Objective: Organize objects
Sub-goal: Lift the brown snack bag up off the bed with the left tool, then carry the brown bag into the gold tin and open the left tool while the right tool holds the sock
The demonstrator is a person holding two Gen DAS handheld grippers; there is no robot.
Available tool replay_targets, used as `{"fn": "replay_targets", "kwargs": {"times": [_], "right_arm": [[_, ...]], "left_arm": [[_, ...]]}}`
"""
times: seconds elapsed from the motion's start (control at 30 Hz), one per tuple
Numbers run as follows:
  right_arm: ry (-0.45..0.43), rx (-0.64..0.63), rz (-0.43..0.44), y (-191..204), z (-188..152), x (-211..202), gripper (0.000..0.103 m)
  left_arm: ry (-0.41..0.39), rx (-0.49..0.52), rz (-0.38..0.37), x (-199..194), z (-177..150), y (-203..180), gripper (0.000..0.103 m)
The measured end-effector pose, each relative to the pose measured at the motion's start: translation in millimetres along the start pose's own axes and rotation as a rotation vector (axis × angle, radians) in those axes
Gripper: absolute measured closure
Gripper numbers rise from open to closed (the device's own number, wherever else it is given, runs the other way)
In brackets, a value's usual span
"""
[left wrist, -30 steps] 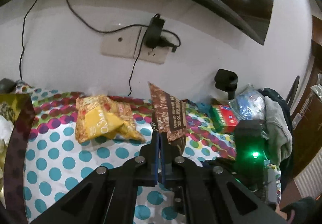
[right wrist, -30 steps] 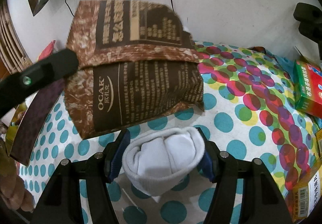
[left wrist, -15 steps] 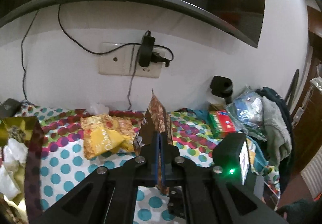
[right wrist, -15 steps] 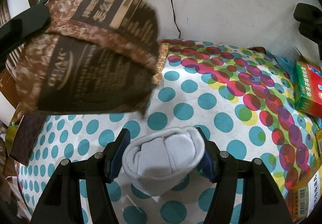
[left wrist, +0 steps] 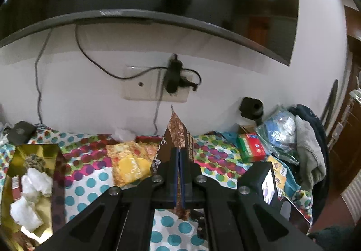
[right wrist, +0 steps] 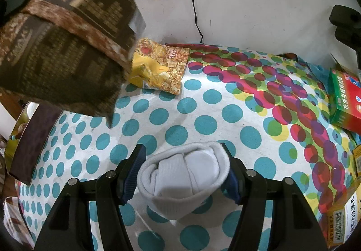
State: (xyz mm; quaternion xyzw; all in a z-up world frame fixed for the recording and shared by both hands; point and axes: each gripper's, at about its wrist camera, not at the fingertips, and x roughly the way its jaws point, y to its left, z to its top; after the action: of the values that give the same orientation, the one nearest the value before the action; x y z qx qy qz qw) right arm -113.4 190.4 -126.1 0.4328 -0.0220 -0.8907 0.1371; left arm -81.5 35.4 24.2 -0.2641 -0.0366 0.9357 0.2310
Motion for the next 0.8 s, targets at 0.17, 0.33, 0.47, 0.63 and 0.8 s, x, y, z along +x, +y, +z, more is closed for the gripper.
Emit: {"fn": "replay_targets", "kwargs": {"times": [0.17, 0.33, 0.47, 0.63, 0.8], "right_arm": [[0.001, -0.003, -0.004, 0, -1, 0, 0.041], [0.001, -0.004, -0.006, 1, 0, 1, 0.041], [0.002, -0.008, -0.011, 2, -2, 1, 0.041], [0.003, -0.011, -0.015, 2, 0, 1, 0.041], [0.004, -0.012, -0.017, 3, 2, 2, 0.041]], "left_arm": [[-0.006, 0.016, 0.037, -13, 8, 7, 0.102], [-0.016, 0.025, 0.08, -30, 15, 20, 0.102], [-0.025, 0.013, 0.138, -47, 19, 41, 0.102], [-0.032, 0.007, 0.213, -69, 27, 70, 0.102], [-0.059, -0.016, 0.297, -97, 38, 106, 0.102]]}}
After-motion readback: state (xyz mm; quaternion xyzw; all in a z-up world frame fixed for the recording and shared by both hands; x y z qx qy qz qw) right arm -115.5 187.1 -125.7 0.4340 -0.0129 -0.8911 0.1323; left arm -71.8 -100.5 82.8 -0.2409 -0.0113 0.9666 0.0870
